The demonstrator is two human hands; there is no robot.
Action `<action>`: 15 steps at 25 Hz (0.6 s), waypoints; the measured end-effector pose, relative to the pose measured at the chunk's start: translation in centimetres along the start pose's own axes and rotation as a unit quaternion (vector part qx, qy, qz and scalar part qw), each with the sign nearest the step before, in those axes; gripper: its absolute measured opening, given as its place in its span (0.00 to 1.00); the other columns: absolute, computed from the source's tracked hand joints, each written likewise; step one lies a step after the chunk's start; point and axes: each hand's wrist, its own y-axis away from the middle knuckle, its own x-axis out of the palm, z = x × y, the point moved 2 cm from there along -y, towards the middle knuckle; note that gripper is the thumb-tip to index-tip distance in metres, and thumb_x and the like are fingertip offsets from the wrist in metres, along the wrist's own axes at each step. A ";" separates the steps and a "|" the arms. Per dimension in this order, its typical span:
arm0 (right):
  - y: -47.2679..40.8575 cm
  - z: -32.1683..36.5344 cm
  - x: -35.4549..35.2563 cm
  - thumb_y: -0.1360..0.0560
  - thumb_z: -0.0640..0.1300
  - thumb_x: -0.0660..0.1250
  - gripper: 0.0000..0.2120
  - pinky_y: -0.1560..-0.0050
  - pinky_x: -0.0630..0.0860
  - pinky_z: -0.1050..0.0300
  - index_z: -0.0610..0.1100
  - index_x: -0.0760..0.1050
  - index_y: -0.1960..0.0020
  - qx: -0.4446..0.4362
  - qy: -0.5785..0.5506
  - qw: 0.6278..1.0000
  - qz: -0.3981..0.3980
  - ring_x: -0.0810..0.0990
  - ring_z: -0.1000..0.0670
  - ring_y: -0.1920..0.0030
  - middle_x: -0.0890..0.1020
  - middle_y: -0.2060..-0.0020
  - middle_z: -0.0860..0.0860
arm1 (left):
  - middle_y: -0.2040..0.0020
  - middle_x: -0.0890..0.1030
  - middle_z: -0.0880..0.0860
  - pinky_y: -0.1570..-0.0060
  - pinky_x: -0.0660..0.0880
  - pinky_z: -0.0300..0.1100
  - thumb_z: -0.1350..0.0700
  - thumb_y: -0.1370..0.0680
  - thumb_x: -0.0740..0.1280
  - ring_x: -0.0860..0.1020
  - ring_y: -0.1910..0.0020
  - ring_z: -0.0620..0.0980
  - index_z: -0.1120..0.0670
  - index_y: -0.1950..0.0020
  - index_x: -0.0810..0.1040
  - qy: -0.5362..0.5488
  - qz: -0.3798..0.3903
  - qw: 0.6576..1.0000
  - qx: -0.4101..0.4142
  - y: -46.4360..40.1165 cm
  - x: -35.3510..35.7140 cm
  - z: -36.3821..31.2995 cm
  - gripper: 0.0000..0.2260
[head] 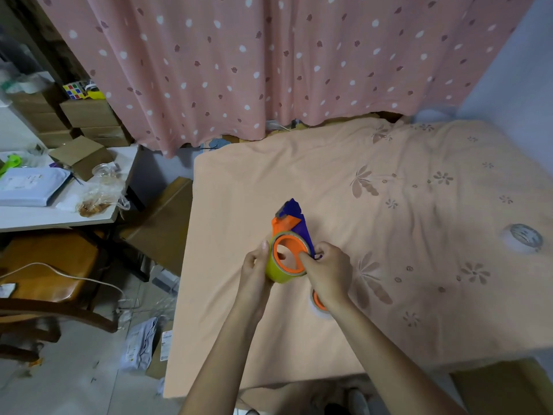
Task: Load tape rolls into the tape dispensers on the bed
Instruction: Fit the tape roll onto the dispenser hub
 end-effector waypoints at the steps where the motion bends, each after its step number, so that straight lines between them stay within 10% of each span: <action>1: -1.1 -1.2 -0.9 0.33 0.49 0.69 0.18 0.73 0.61 0.58 0.46 0.62 0.72 0.003 0.005 1.000 -0.004 0.65 0.51 0.76 0.67 0.80 0.51 | 0.43 0.80 0.62 0.43 0.77 0.57 0.36 0.31 0.69 0.80 0.46 0.55 0.63 0.40 0.72 -0.041 -0.017 0.999 0.001 -0.2 1.1 0.6 0.34; 5: -5.3 -5.7 -4.8 0.34 0.48 0.68 0.16 0.74 0.60 0.58 0.45 0.63 0.72 0.011 0.018 1.000 -0.006 0.67 0.51 0.77 0.69 0.79 0.51 | 0.50 0.80 0.52 0.55 0.74 0.41 0.44 0.31 0.74 0.79 0.52 0.47 0.57 0.48 0.75 -0.210 -0.048 0.976 0.030 -0.9 6.9 3.1 0.21; 15: -14.6 -18.0 -13.4 0.30 0.52 0.71 0.11 0.68 0.71 0.60 0.45 0.78 0.63 0.076 -0.073 0.991 0.080 0.79 0.54 0.66 0.82 0.68 0.53 | 0.51 0.84 0.57 0.46 0.80 0.52 0.43 0.32 0.74 0.82 0.51 0.55 0.57 0.47 0.77 -0.220 -0.161 0.962 -0.002 -5.5 21.2 11.2 0.22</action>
